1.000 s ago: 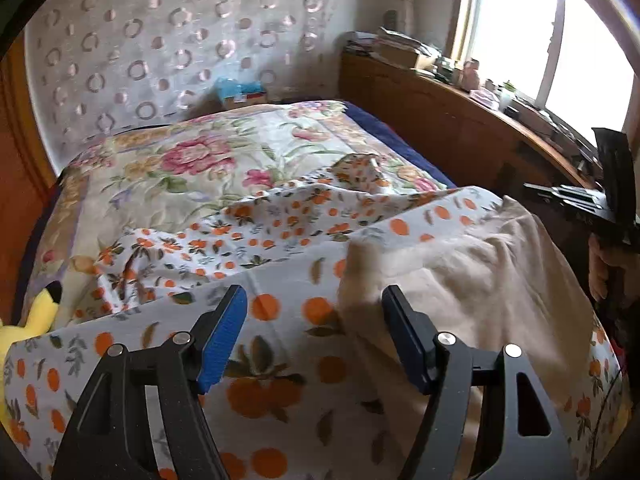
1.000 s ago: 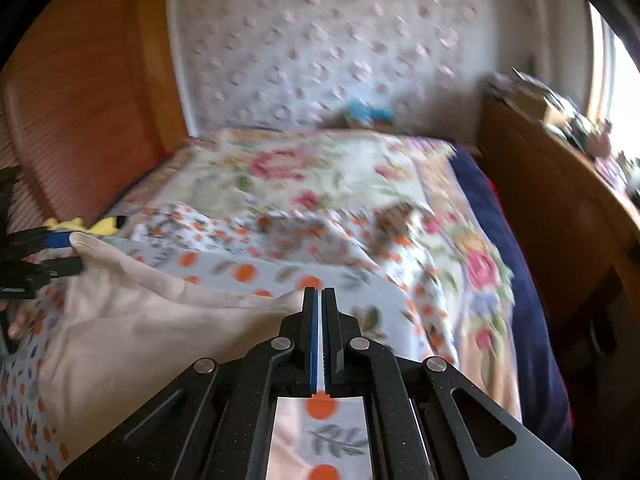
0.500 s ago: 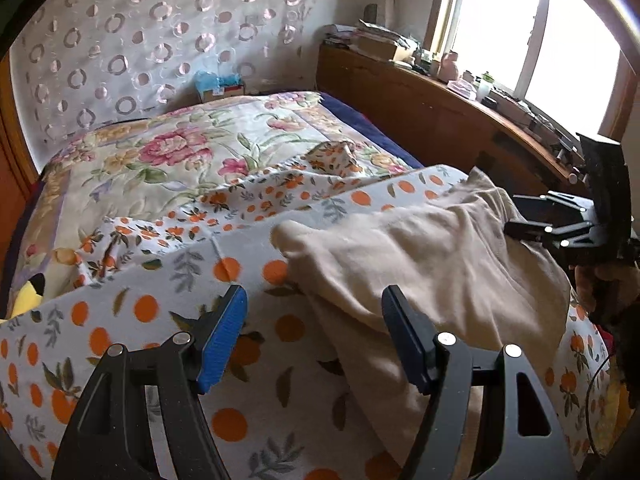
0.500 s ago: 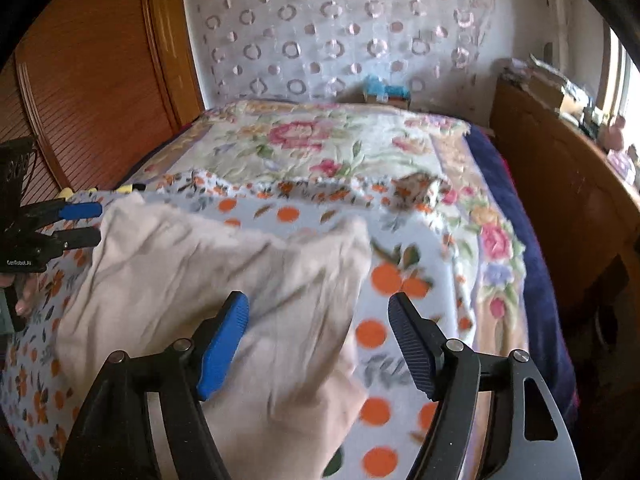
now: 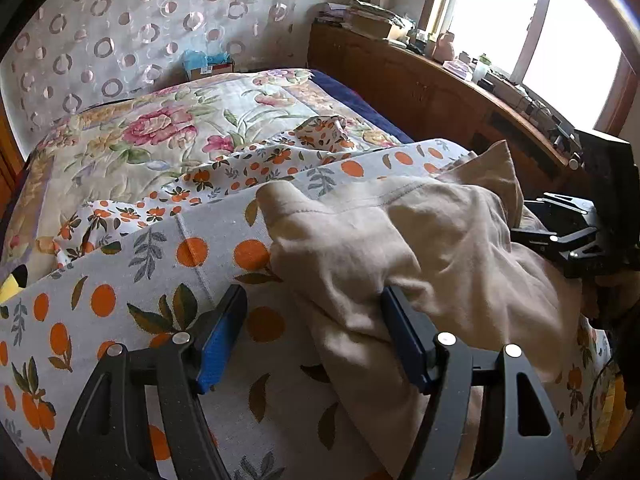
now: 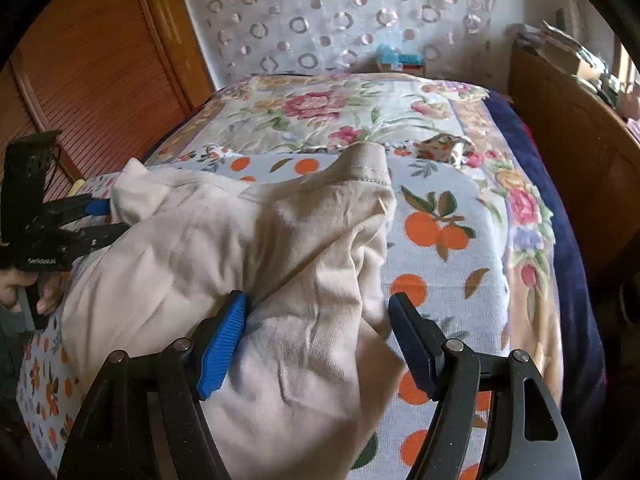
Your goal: Fold small clothes
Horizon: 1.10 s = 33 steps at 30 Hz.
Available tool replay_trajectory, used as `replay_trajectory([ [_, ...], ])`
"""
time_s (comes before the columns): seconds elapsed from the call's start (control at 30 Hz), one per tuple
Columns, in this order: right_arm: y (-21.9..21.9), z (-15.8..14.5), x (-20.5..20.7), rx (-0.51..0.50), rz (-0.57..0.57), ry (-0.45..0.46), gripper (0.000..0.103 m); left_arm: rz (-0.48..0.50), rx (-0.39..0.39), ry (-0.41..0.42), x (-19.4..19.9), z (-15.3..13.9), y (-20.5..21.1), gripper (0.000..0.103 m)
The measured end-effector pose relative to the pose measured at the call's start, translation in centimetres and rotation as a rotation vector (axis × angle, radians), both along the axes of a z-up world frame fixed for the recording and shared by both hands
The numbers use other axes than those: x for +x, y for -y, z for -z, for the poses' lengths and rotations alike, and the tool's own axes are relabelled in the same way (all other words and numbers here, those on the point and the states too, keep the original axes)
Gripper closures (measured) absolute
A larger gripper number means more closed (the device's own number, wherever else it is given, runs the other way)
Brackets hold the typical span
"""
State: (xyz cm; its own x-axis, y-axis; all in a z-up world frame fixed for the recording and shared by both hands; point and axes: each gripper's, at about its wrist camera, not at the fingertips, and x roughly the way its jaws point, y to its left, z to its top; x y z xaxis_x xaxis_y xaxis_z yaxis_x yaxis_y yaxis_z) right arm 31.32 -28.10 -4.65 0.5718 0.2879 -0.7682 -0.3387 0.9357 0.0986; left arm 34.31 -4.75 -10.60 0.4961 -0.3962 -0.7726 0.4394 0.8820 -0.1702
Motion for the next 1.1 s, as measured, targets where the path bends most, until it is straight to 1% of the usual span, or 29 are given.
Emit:
replay_trajectory([
  [0.03,0.0,0.1,0.1,0.0,-0.005,-0.001,0.03,0.006,-0.003,-0.002,0.0,0.0,0.1,0.032],
  [0.1,0.0,0.1,0.1,0.016,-0.026,-0.003,0.041,0.023,-0.017,-0.01,0.1,0.0,0.4,0.033],
  [0.13,0.0,0.1,0.1,0.026,-0.041,-0.007,0.049,0.032,-0.024,-0.013,0.1,-0.1,0.5,0.035],
  [0.17,0.2,0.2,0.2,0.035,-0.048,-0.01,0.055,0.042,-0.032,-0.014,0.1,-0.1,0.6,0.042],
  [0.2,0.3,0.2,0.2,0.045,-0.056,-0.013,0.058,0.049,-0.037,-0.015,0.2,-0.1,0.7,0.048],
  [0.23,0.4,0.3,0.3,0.059,-0.067,-0.016,0.066,0.056,-0.043,-0.016,0.2,-0.1,0.8,0.051],
  [0.27,0.6,0.4,0.3,0.073,-0.075,-0.017,0.072,0.063,-0.054,-0.02,0.3,-0.1,0.9,0.059],
  [0.3,0.8,0.4,0.3,0.081,-0.083,-0.014,0.075,0.064,-0.063,-0.024,0.4,-0.1,0.9,0.071],
  [0.33,0.8,0.5,0.2,0.08,-0.092,-0.004,0.079,0.069,-0.08,-0.036,0.5,0.0,0.8,0.078],
  [0.37,0.9,0.5,0.1,0.07,-0.096,0.01,0.081,0.081,-0.113,-0.061,0.6,0.1,0.7,0.084],
  [0.4,1.0,0.6,0.0,0.065,-0.096,0.019,0.083,0.077,-0.127,-0.068,0.6,0.0,0.5,0.086],
  [0.47,1.1,0.3,-0.4,0.059,-0.085,0.043,0.086,0.077,-0.127,-0.05,0.0,-0.7,0.5,0.089],
  [0.53,1.2,-0.5,-1.1,0.067,-0.078,0.086,0.087,0.068,-0.147,-0.018,-0.9,-1.8,0.2,0.089],
  [0.63,1.2,-2.2,-2.4,0.095,-0.089,0.154,0.087,0.06,-0.179,0.054,-3.1,-4.5,-0.5,0.089],
  [0.73,0.6,-3.7,-3.2,0.08,-0.107,0.198,0.087,0.048,-0.193,0.141,-5.9,-7.1,-1.6,0.089],
  [0.8,-0.2,-4.6,-3.6,0.067,-0.127,0.228,0.087,0.032,-0.192,0.177,-7.0,-8.1,-2.5,0.089],
  [0.87,-1.2,-5.2,-3.9,0.065,-0.154,0.251,0.087,0.001,-0.186,0.226,-8.5,-9.2,-4.0,0.089],
  [0.97,-3.2,-6.1,-3.8,0.06,-0.21,0.282,0.087,-0.062,-0.197,0.266,-10.2,-10.3,-7.0,0.089],
  [1.1,-7.4,-6.9,-3.1,0.048,-0.314,0.312,0.087,-0.151,-0.189,0.31,-12.0,-11.1,-11.0,0.089],
])
